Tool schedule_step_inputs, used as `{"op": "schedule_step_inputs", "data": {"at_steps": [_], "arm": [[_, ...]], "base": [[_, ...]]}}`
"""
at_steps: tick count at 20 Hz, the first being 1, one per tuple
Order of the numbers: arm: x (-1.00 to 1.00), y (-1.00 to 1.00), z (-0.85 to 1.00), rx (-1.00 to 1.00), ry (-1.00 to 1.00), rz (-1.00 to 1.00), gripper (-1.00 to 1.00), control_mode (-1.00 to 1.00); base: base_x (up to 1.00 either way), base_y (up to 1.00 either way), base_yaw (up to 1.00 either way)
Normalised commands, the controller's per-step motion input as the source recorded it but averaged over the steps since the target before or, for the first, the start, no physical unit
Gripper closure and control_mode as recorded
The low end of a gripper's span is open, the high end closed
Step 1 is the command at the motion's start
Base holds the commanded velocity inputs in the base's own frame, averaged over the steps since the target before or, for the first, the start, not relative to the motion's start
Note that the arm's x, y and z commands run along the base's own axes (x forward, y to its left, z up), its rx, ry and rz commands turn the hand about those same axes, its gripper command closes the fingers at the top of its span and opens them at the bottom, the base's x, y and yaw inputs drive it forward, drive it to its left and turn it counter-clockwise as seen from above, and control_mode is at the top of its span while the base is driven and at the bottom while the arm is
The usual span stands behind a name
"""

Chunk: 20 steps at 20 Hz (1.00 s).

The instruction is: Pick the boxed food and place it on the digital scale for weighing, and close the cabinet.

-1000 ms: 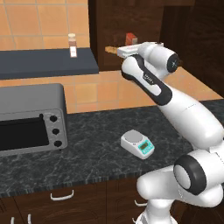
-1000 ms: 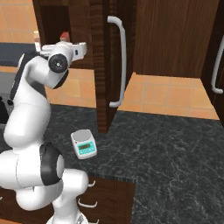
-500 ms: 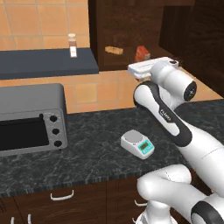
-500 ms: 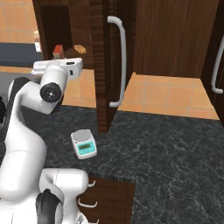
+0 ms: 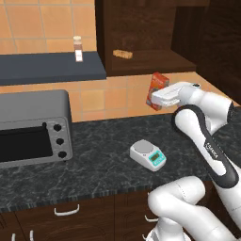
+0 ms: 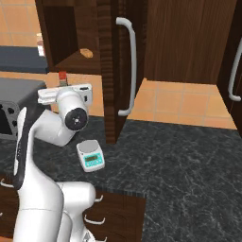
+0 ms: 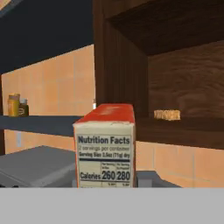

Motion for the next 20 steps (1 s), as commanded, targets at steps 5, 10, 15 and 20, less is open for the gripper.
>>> {"op": "schedule_step_inputs", "data": {"at_steps": [5,10,15,20], "arm": [[0.05,0.11,-0.9,-0.03,0.0,0.33,1.0,-1.0],[0.39,0.35,-0.76,-0.01,0.0,0.22,1.0,-1.0],[0.27,-0.09,-0.26,0.02,0.11,0.23,1.0,-1.0],[-0.02,-0.23,-0.23,0.01,0.09,0.17,1.0,-1.0]], "base": [[0.0,0.0,0.0],[0.0,0.0,0.0],[0.0,0.0,0.0],[0.0,0.0,0.0]]}}
